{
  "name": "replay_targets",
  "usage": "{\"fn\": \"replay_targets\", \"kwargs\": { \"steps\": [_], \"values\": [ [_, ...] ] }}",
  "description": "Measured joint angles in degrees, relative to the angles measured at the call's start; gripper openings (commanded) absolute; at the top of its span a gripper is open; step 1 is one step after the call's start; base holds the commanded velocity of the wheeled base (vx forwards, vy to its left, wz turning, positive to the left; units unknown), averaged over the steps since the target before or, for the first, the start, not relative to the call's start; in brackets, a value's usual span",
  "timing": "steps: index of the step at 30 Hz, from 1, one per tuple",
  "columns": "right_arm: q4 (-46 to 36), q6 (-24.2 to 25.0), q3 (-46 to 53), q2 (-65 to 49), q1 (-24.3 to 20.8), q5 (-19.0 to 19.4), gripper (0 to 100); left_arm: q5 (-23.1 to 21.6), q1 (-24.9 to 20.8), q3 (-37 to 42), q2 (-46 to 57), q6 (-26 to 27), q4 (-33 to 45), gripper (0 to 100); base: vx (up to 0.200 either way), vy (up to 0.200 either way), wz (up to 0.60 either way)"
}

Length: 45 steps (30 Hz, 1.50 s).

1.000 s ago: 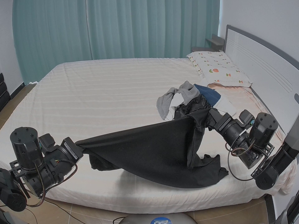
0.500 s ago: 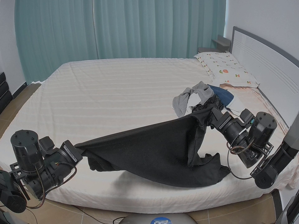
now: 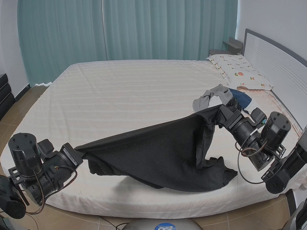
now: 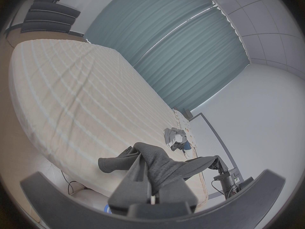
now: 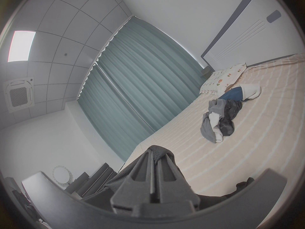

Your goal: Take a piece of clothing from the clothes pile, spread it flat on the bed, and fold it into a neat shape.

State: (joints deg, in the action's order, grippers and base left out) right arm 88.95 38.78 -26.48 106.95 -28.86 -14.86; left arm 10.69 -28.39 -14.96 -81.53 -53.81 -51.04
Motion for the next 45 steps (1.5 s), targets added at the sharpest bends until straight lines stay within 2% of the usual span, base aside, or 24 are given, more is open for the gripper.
{"fn": "replay_targets", "kwargs": {
  "steps": [4, 16, 34, 45],
  "values": [
    [0.0, -0.02, -0.01, -0.55, -0.02, 0.04, 0, 0.0, 0.0, -0.04, 0.02, -0.05, -0.05, 0, 0.0, 0.2, 0.0],
    [0.09, -0.11, 0.63, -1.46, -0.05, 0.13, 0, -0.51, 0.26, 0.07, 0.05, -0.09, -0.09, 0, 0.0, 0.0, 0.0],
    [0.02, -0.46, 3.63, -6.18, 0.0, 2.35, 0, -0.35, -0.55, 0.6, 1.4, 1.1, -0.09, 0, -0.2, 0.0, 0.0],
    [0.02, -3.86, 5.27, -15.21, -1.51, 4.68, 0, -0.02, -1.95, 0.66, 5.46, 3.29, 0.35, 0, -0.164, 0.0, 0.0]
  ]
}}
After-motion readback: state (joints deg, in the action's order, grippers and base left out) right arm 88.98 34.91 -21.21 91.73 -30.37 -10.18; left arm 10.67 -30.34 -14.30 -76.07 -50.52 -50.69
